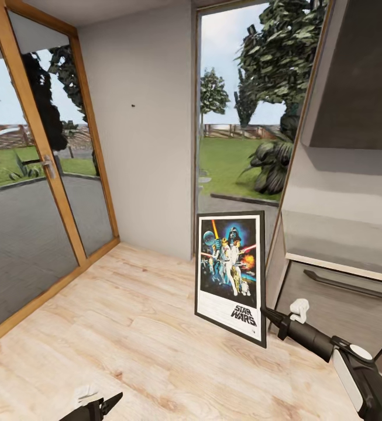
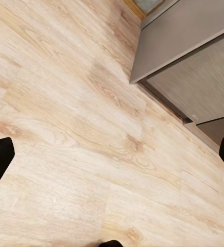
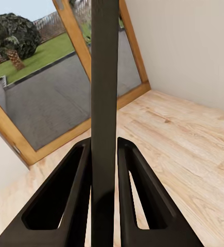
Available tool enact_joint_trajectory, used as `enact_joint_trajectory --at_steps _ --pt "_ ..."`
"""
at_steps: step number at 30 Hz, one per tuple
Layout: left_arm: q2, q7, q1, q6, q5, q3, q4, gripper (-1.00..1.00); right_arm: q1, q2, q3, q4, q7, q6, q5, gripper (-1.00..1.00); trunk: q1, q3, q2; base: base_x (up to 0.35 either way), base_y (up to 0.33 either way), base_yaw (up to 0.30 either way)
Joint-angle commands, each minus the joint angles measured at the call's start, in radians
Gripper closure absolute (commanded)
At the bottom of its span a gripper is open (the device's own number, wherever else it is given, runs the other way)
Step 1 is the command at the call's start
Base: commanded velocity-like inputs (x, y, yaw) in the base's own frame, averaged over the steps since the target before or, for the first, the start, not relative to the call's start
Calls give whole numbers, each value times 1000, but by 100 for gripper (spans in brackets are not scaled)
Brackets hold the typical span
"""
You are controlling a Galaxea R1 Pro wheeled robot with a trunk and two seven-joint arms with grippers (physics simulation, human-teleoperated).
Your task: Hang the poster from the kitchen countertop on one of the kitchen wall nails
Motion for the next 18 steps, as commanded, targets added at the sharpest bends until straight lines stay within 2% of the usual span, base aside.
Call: enact_joint_trajectory --at_steps 1,18 --pt "0 -1 -1 -7 5 -8 0 -100 -1 0 -1 0 7 14 -10 100 1 -2 -2 0 0 0" --pt "0 -2 -1 -7 5 -8 0 -100 -1 0 0 0 7 14 -10 100 1 -2 -2 0 0 0"
